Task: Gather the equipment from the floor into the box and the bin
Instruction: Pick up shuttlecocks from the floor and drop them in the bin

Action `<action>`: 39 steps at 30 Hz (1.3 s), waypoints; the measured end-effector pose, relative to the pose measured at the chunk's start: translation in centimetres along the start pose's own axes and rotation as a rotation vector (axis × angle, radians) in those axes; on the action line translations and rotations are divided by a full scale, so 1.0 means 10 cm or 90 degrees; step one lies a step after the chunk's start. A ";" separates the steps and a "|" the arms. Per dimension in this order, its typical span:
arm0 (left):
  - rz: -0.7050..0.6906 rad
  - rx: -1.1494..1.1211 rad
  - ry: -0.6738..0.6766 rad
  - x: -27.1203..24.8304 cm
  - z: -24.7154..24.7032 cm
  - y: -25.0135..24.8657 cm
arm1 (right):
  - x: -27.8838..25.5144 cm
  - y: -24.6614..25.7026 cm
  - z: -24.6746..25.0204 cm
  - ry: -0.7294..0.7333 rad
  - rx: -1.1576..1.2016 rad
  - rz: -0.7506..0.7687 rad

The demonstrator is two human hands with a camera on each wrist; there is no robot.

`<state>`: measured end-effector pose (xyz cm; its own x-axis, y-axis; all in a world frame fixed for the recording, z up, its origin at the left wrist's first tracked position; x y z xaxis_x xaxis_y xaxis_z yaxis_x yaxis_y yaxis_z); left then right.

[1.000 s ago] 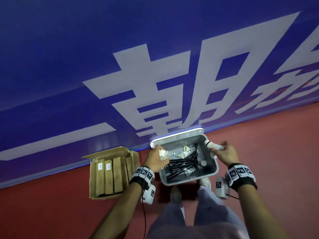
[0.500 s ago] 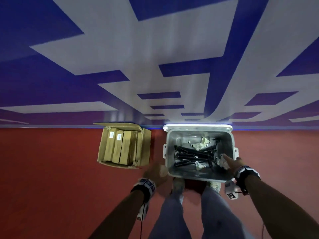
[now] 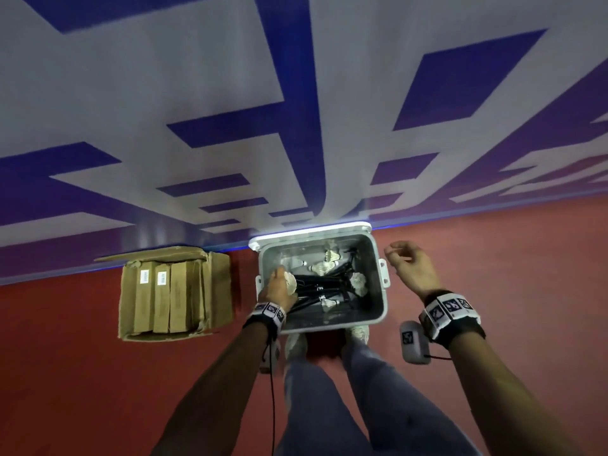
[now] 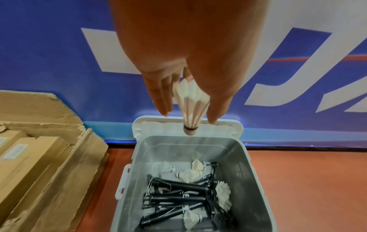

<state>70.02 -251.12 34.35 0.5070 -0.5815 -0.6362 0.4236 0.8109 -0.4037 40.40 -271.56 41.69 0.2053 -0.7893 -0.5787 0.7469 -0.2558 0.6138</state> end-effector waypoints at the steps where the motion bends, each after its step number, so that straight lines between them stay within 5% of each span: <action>1: 0.006 0.005 -0.004 0.06 0.01 -0.06 | -0.08 0.02 0.08 -0.015 -0.008 0.013; 7: -0.005 -0.072 0.010 -0.08 0.13 -0.34 | -0.47 0.06 0.21 -0.006 -0.031 0.027; 12: -0.033 -0.252 -0.102 -0.84 0.74 -0.49 | -0.75 0.47 0.15 0.050 -0.083 0.073; 21: -0.144 -0.427 -0.345 -2.87 2.39 -0.11 | -1.81 2.45 -0.48 0.166 -0.173 0.360; 29: -0.148 -0.408 -0.608 -5.11 3.27 1.17 | -4.18 3.82 -1.86 0.317 -0.264 0.732; 39: -0.006 -0.415 -0.920 -8.14 2.82 2.97 | -7.53 3.35 -3.30 0.489 -0.081 0.947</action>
<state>62.52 -181.50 92.72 0.9244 0.1525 0.3495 0.2423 0.4727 -0.8472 70.76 -202.26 88.12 0.9431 0.1608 0.2912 -0.3324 0.4852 0.8087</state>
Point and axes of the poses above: each hand's wrist, its own x-axis towards the middle knuckle, its own z-axis out of the back of the hand, y = z × x, the point moved 10 cm from there along x, towards the middle knuckle, and after that the axes turned 13 degrees about -x, right-handed, at the moved point
